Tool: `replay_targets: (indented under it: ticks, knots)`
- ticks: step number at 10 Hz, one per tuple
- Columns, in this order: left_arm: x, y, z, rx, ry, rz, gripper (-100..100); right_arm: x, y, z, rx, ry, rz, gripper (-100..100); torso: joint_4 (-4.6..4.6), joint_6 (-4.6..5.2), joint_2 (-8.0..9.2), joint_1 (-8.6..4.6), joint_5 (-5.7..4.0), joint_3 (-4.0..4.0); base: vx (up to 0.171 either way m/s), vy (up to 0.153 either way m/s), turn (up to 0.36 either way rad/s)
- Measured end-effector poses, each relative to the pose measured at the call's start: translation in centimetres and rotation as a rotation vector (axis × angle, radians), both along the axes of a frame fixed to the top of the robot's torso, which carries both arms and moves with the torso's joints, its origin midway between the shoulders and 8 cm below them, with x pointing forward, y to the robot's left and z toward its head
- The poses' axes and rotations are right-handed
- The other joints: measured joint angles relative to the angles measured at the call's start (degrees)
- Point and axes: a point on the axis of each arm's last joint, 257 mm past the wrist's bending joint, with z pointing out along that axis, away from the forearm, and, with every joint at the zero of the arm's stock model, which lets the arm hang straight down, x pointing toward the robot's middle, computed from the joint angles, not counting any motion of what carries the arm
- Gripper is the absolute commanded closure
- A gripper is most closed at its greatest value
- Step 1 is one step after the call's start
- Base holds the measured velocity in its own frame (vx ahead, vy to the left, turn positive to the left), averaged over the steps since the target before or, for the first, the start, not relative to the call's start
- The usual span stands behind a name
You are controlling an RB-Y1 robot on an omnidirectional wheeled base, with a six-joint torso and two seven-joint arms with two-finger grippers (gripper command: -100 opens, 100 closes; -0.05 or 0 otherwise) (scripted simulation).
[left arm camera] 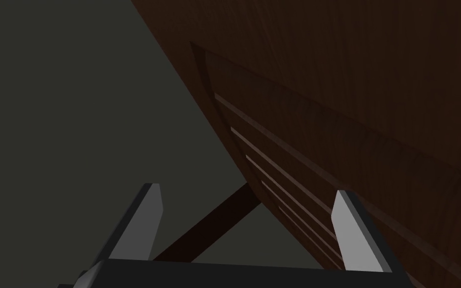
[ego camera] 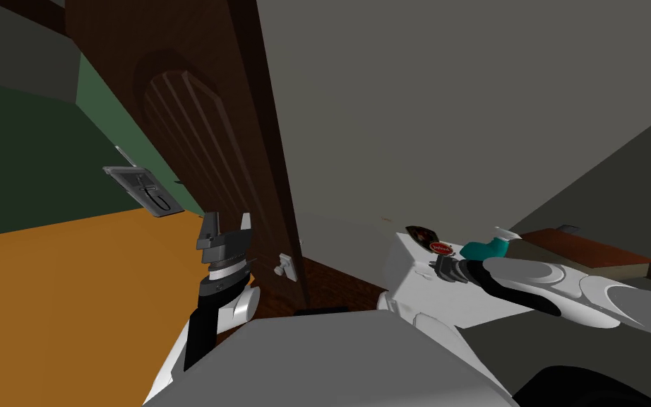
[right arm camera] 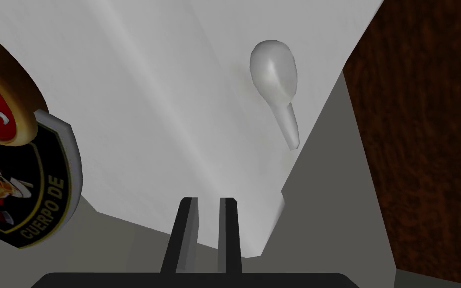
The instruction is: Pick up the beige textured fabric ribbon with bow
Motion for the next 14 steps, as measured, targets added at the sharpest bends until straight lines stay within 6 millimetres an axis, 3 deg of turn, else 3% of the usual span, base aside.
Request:
replay_targets:
  ticks: [9, 12, 14]
  knots:
    - [0.0, 0.0, 0.0, 0.0, 0.0, 0.0, 0, 3.7, 2.5, 1.7, 0.038, -0.086, 0.039, -100, 0.0, 0.04, -0.06, 0.08, -0.01, -0.02, -0.039, -0.035, 0.022]
    - [0.0, 0.0, 0.0, 0.0, 0.0, 0.0, 0, 6.7, 4.5, 3.3, 0.068, -0.161, 0.071, -100, 0.04, 0.01, 0.13, -0.16, -0.06, 0.08, -0.081, -0.078, 0.059]
    - [0.0, 0.0, 0.0, 0.0, 0.0, 0.0, 0, 6.8, 5.1, 3.4, 0.078, -0.168, 0.075, -100, 0.03, 0.06, 0.06, -0.02, -0.04, 0.05, -0.02, -0.011, -0.011]
